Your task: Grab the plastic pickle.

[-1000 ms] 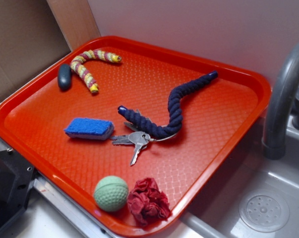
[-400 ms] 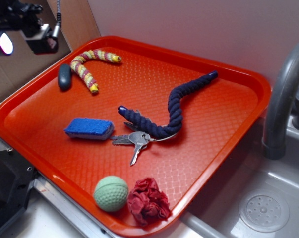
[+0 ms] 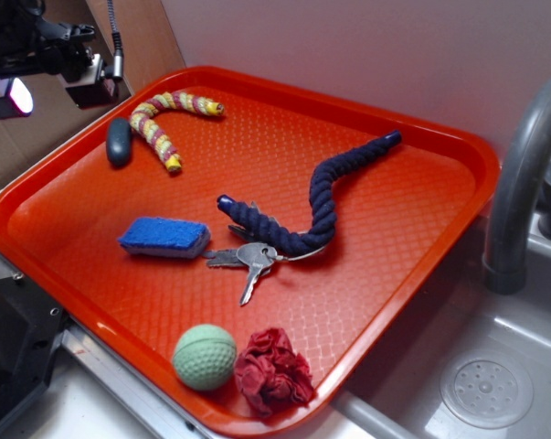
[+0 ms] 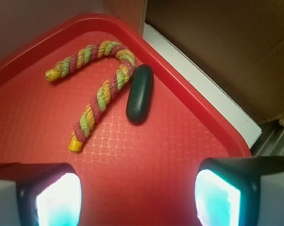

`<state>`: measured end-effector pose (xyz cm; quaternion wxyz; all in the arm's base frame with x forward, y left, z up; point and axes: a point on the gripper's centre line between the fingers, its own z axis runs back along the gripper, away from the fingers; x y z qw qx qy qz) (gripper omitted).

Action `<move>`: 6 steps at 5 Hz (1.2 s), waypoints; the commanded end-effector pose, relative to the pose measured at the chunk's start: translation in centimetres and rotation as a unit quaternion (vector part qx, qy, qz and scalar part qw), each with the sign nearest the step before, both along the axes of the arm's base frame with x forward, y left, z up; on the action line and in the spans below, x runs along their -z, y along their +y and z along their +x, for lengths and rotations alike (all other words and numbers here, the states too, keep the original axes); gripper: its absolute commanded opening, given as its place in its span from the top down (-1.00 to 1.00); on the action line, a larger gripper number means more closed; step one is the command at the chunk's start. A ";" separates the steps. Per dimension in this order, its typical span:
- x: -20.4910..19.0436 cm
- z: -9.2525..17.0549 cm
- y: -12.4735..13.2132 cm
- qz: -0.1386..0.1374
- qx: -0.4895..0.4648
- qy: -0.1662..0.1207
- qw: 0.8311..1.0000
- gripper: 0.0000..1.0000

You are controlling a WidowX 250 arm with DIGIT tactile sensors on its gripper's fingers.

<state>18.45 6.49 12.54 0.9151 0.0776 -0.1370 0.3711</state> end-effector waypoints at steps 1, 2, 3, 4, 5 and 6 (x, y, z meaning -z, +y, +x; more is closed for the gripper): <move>3.3 3.2 2.3 0.036 -0.034 -0.013 0.999 -1.00; 6.3 4.5 4.4 0.017 -0.034 -0.006 0.999 -1.00; 8.3 5.3 5.6 0.010 -0.032 0.010 0.999 -1.00; 8.4 5.2 5.6 0.015 -0.034 0.012 0.999 -1.00; 8.8 5.1 5.6 0.035 -0.026 0.012 0.999 -1.00; 8.9 3.9 5.5 0.035 -0.016 0.018 0.999 -1.00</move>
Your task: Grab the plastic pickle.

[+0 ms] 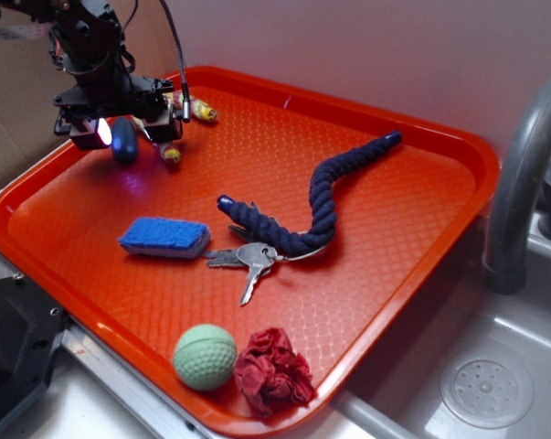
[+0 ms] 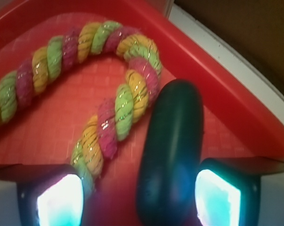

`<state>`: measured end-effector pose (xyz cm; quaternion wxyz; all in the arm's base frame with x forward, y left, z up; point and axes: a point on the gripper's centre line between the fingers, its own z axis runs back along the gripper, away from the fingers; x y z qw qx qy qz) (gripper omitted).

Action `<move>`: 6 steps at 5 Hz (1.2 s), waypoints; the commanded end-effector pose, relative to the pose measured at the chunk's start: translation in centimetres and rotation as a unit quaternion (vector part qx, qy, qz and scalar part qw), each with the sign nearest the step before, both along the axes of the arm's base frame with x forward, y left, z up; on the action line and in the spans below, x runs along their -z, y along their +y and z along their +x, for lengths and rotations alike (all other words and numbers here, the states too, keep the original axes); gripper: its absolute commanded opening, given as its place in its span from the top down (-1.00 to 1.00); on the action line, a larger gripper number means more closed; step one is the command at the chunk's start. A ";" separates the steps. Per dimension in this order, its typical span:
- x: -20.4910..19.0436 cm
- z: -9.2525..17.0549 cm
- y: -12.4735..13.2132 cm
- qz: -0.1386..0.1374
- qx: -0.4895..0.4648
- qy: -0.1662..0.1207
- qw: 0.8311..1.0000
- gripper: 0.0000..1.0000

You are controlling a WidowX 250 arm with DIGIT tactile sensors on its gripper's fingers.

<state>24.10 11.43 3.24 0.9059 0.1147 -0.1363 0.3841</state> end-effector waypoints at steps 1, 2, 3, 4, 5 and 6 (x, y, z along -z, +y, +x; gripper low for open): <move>-1.0 -3.5 0.9 -0.010 0.026 -0.011 1.000 -1.00; -0.4 -3.3 0.8 -0.004 0.027 -0.002 1.000 -1.00; 0.5 -2.7 0.6 0.005 0.029 0.014 0.999 -1.00; 1.4 -2.2 0.8 0.009 0.029 0.026 0.999 -1.00; 2.3 -2.0 1.1 0.015 0.025 0.040 0.999 -1.00; 3.3 -1.6 1.4 0.019 0.019 0.056 0.998 -1.00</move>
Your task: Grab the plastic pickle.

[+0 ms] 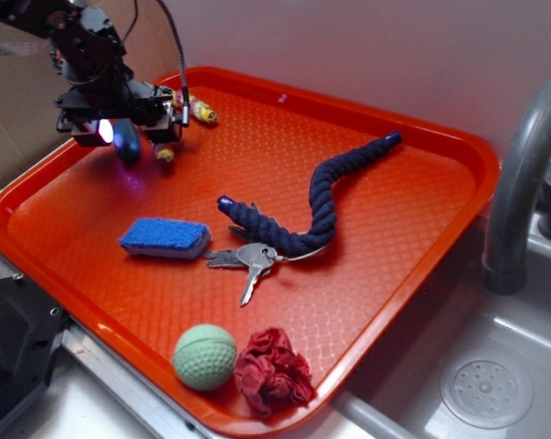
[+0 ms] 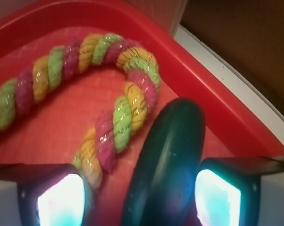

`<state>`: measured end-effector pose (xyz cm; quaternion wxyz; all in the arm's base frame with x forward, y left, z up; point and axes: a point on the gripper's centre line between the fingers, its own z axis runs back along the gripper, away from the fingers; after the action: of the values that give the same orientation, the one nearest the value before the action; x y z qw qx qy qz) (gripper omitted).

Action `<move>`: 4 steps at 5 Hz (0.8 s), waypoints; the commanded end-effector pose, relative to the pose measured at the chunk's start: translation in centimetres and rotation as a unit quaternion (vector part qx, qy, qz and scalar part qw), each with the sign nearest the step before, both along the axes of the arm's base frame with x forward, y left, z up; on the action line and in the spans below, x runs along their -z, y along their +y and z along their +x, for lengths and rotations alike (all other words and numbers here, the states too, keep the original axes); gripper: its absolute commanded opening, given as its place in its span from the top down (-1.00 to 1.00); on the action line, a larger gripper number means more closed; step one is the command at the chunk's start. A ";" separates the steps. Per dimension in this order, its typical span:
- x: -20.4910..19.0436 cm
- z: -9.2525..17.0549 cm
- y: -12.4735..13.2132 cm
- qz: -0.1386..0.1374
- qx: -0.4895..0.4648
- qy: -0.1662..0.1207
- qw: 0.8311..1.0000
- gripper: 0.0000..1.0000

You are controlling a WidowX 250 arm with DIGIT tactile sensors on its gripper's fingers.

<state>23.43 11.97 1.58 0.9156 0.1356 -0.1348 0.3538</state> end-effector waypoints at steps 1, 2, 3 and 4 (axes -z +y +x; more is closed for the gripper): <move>2.9 -0.6 1.0 0.008 -0.020 0.064 0.998 1.00; 2.5 -0.8 0.8 0.011 -0.017 0.055 0.998 1.00; 2.0 -1.0 0.3 0.014 -0.010 0.044 0.999 1.00; 1.2 -1.3 0.0 0.012 -0.004 0.033 0.999 1.00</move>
<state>23.91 11.94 0.62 0.9067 0.1530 -0.1341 0.3695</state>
